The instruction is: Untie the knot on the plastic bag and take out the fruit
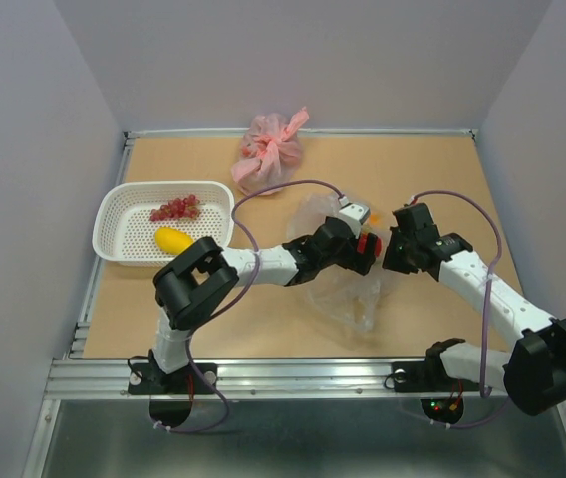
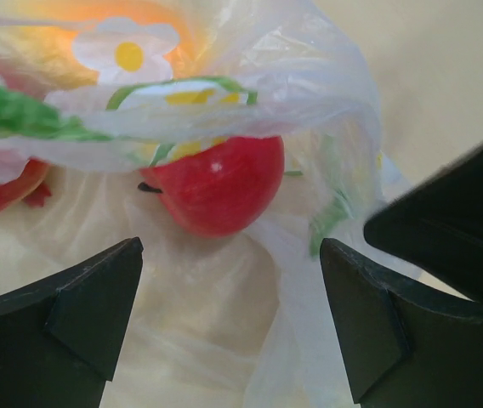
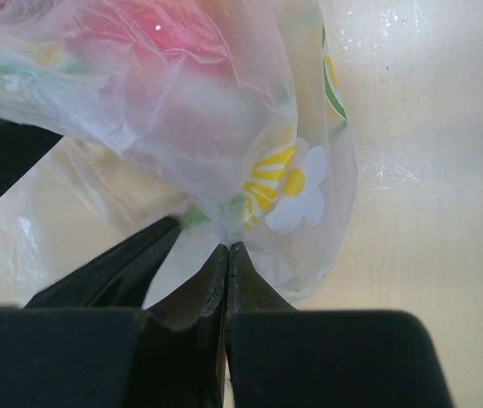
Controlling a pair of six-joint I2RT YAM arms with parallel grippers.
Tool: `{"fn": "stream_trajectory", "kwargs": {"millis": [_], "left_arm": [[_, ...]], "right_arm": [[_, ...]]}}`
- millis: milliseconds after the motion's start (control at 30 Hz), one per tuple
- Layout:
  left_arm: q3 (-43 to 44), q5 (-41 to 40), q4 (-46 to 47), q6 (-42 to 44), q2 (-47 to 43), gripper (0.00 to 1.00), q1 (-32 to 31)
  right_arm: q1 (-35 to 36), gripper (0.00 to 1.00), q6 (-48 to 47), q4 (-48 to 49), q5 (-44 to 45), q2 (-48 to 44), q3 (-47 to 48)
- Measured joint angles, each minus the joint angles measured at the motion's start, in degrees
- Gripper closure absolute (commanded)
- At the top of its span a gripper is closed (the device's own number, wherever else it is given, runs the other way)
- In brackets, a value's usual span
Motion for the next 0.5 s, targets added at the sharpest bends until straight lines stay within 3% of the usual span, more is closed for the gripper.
{"fn": "stream_trajectory", "kwargs": {"millis": [200,500], "left_arm": [[5.9,0.9,1.0,0.2,7.4,0.03,1.7],[12.1,0.5,1.9,-3.1,11.7,0.03,3.0]], "right_arm": [[0.0,1.0,-0.7,0.0,-1.2,0.0,0.2],[0.0,1.0,-0.9,0.0,-3.0,0.0,0.2]]}}
